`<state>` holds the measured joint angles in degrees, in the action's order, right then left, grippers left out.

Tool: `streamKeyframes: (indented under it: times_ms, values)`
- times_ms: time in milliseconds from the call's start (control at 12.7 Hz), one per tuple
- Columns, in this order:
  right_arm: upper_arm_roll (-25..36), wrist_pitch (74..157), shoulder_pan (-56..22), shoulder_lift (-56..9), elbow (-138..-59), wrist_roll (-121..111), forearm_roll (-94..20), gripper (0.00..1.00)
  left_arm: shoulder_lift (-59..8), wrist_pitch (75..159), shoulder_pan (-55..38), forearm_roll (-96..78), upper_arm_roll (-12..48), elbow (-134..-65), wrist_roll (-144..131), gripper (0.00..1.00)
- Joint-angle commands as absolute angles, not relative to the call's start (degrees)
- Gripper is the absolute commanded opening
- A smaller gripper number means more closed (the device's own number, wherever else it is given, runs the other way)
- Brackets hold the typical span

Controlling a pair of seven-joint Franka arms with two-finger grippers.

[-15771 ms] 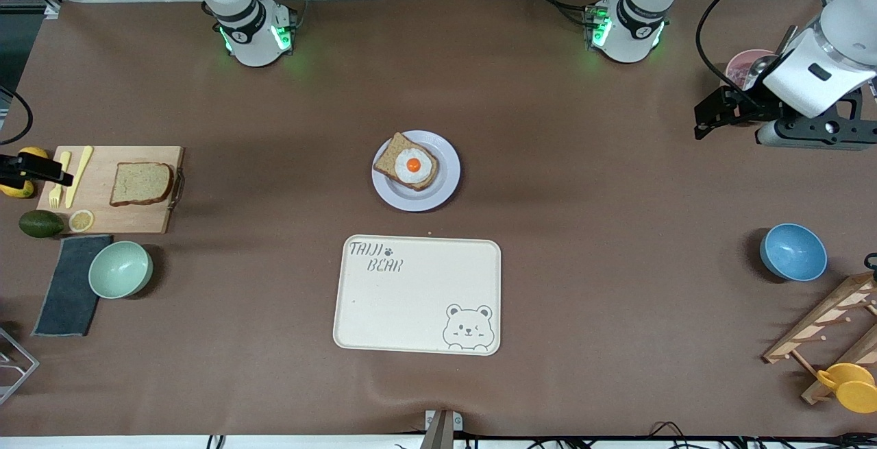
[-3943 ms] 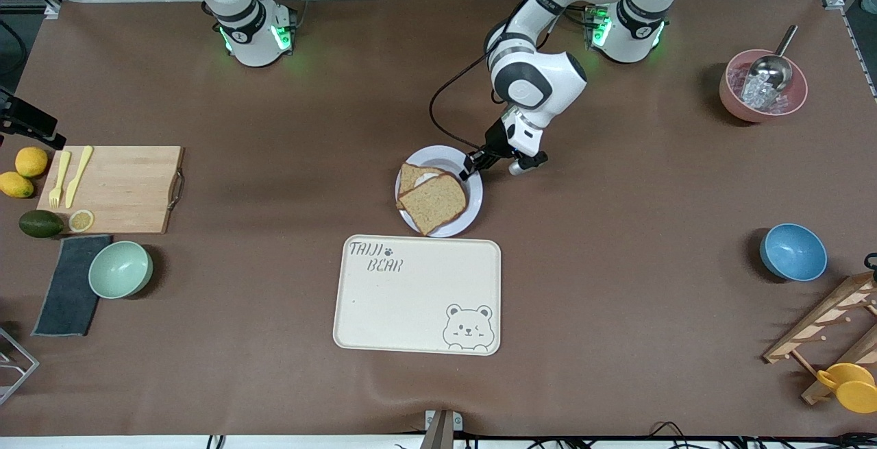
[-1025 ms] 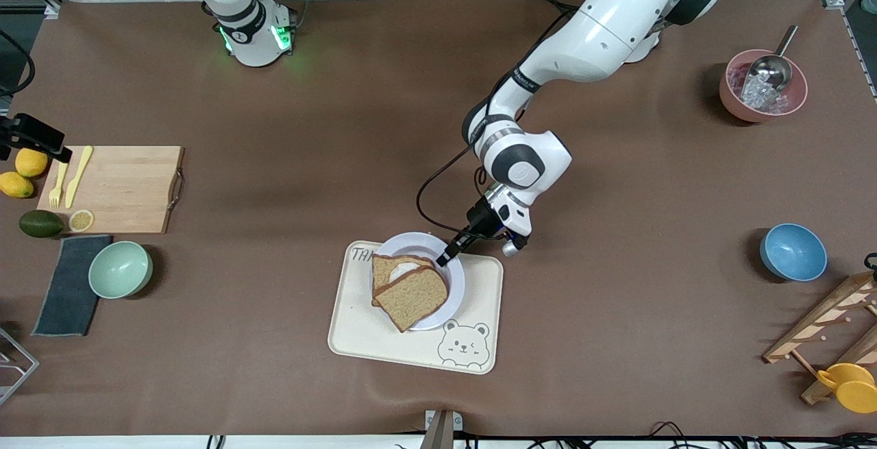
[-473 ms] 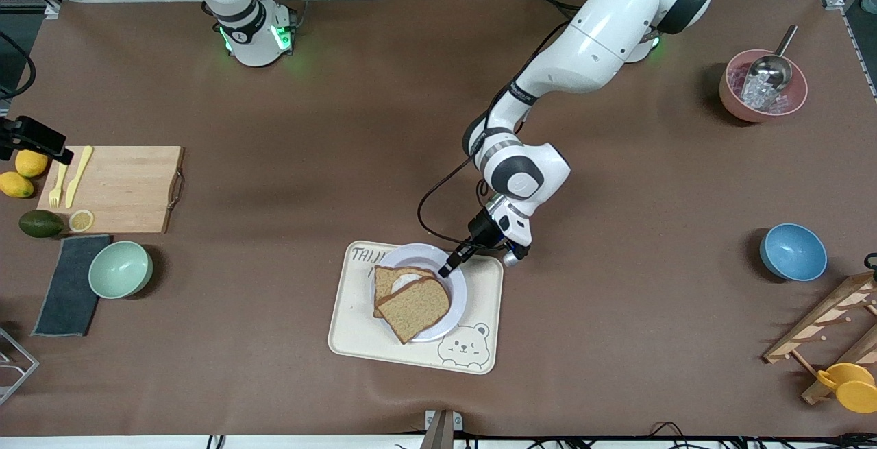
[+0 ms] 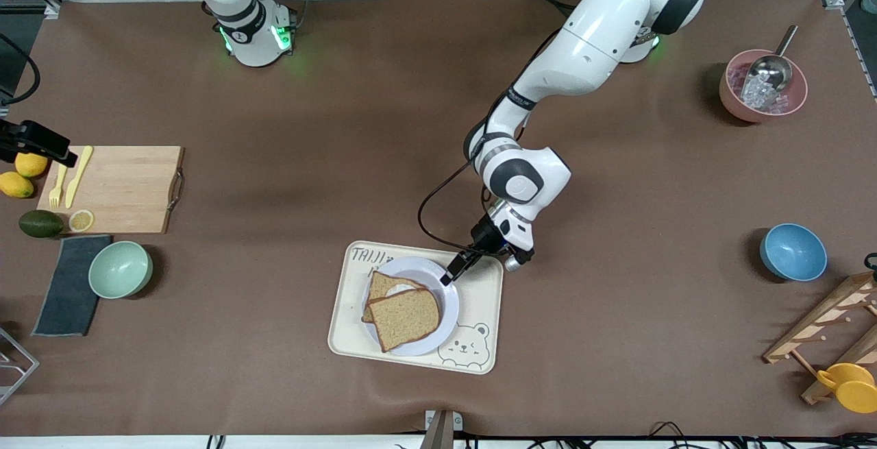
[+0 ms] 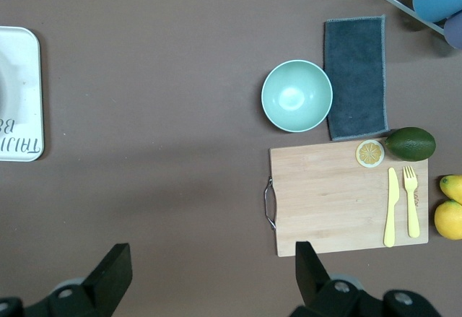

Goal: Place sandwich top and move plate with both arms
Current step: 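Slide the white plate onto the bear tray with the left gripper, then open the left gripper and lift it away from the plate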

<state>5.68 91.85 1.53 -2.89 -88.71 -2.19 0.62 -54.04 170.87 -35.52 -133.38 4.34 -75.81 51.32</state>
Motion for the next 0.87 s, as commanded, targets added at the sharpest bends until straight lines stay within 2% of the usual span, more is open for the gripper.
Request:
streamKeyframes:
  times_ms: [0,315,789]
  values:
    - [5.45,91.58,1.41,-3.52,-87.45,-0.97,0.79,1.0,-52.39,174.09,-36.38,-130.7,3.69,-75.93,51.85,1.0]
    - [5.45,91.41,1.41,-3.52,-87.54,-0.97,0.79,1.0,-50.89,183.41,-37.7,-122.72,3.87,-77.07,51.77,1.0]
    - [5.45,91.58,1.41,-3.87,-87.54,-0.97,0.79,1.0,-44.67,185.45,-36.92,-118.39,3.78,-83.75,51.86,1.0]
